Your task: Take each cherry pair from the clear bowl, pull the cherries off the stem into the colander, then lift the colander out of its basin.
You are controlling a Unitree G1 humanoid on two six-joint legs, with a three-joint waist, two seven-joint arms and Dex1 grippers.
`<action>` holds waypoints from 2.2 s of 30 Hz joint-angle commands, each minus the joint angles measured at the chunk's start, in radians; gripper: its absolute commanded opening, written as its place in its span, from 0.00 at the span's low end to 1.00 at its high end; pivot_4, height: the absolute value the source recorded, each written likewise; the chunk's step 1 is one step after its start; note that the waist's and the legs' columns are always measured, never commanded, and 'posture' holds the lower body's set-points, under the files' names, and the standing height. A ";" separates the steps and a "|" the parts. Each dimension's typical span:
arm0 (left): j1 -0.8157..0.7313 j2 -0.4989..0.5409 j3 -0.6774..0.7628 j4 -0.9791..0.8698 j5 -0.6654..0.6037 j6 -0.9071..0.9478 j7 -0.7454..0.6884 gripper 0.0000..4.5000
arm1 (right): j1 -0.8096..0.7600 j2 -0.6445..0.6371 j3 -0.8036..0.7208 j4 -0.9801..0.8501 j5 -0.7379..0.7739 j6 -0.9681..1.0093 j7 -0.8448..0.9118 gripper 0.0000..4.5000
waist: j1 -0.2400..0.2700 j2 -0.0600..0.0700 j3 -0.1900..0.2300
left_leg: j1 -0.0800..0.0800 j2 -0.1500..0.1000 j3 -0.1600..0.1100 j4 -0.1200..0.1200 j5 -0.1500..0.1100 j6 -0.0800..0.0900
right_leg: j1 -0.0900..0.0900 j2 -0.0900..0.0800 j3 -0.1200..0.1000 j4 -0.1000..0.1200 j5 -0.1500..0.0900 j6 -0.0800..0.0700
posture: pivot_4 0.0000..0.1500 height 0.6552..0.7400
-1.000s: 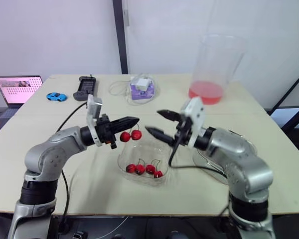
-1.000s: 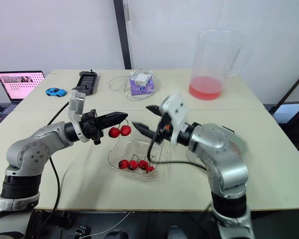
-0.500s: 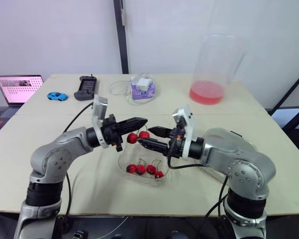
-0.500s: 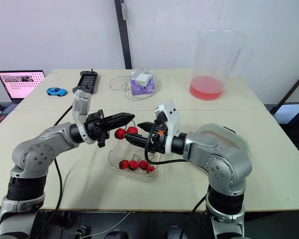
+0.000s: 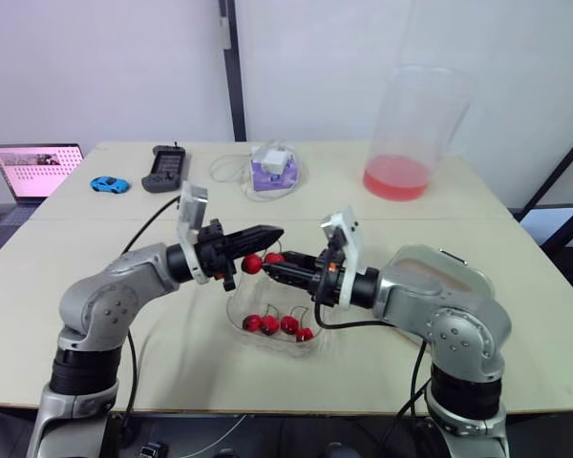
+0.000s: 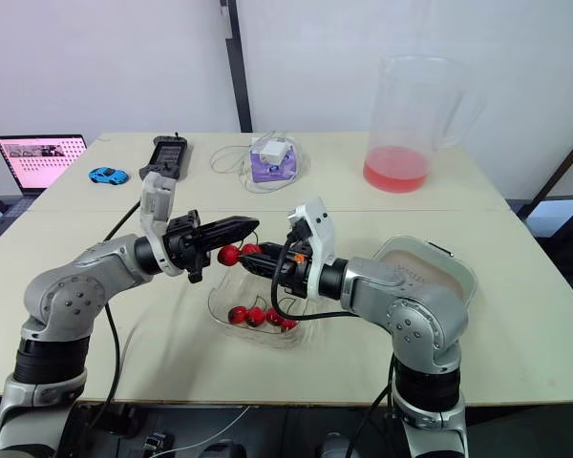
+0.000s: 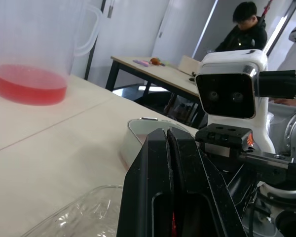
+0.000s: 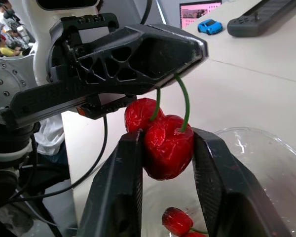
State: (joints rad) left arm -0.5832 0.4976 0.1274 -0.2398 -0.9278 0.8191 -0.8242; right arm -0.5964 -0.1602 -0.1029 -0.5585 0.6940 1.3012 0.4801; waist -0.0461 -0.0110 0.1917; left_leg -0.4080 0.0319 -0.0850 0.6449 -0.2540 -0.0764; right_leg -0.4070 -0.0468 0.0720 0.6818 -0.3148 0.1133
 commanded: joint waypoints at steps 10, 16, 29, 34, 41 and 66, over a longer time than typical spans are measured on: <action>-0.014 0.008 0.001 -0.034 -0.015 -0.001 -0.008 0.00 | -0.038 -0.067 0.001 0.008 0.077 -0.017 -0.015 0.15 | 0.000 0.000 0.000 | 0.000 0.000 0.000 0.000 0.000 0.000 | 0.000 0.000 0.000 0.000 0.000 0.000 | 1.00 0.92; -0.033 0.012 -0.013 -0.025 -0.013 0.002 -0.025 0.00 | -0.084 -0.242 0.016 0.029 0.131 0.050 0.057 0.15 | 0.001 0.000 0.000 | 0.000 0.000 0.000 0.000 0.000 0.000 | 0.000 0.000 0.000 -0.001 0.000 0.000 | 1.00 0.92; -0.049 0.001 -0.030 0.010 -0.003 -0.024 -0.050 0.00 | -0.070 -0.358 0.024 -0.020 0.237 0.160 0.050 0.15 | 0.001 0.000 0.000 | 0.000 0.000 0.000 0.000 0.000 0.000 | 0.000 0.000 0.000 -0.001 0.000 0.000 | 1.00 0.92; -0.049 -0.006 -0.030 0.006 -0.008 -0.025 -0.046 0.00 | -0.057 -0.383 0.007 -0.031 0.273 0.178 0.049 0.15 | 0.002 0.000 0.000 | 0.000 0.000 0.000 0.000 0.000 0.000 | 0.000 0.000 0.000 -0.001 0.000 0.000 | 1.00 0.92; -0.050 -0.008 -0.027 0.000 -0.010 -0.021 -0.040 0.00 | -0.048 -0.390 -0.011 -0.043 0.314 0.184 0.034 0.15 | 0.001 0.000 0.000 | 0.000 0.000 0.000 0.000 0.000 0.000 | 0.000 0.000 0.000 -0.001 0.000 0.000 | 1.00 0.92; -0.025 -0.017 -0.069 0.014 0.045 -0.051 -0.081 0.00 | 0.306 -1.198 -0.103 0.364 -0.190 -0.517 0.548 0.15 | 0.021 0.000 0.002 | 0.000 0.000 0.003 0.001 -0.003 0.005 | 0.004 0.000 0.002 -0.011 0.001 0.002 | 1.00 0.92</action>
State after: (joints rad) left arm -0.6075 0.4801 0.0540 -0.2000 -0.8817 0.7916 -0.8938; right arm -0.2611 -1.3513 -0.2052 -0.1997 0.5216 0.8183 1.0065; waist -0.0248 -0.0114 0.1934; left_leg -0.4079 0.0322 -0.0817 0.6456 -0.2568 -0.0714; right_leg -0.4027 -0.0467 0.0739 0.6707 -0.3140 0.1149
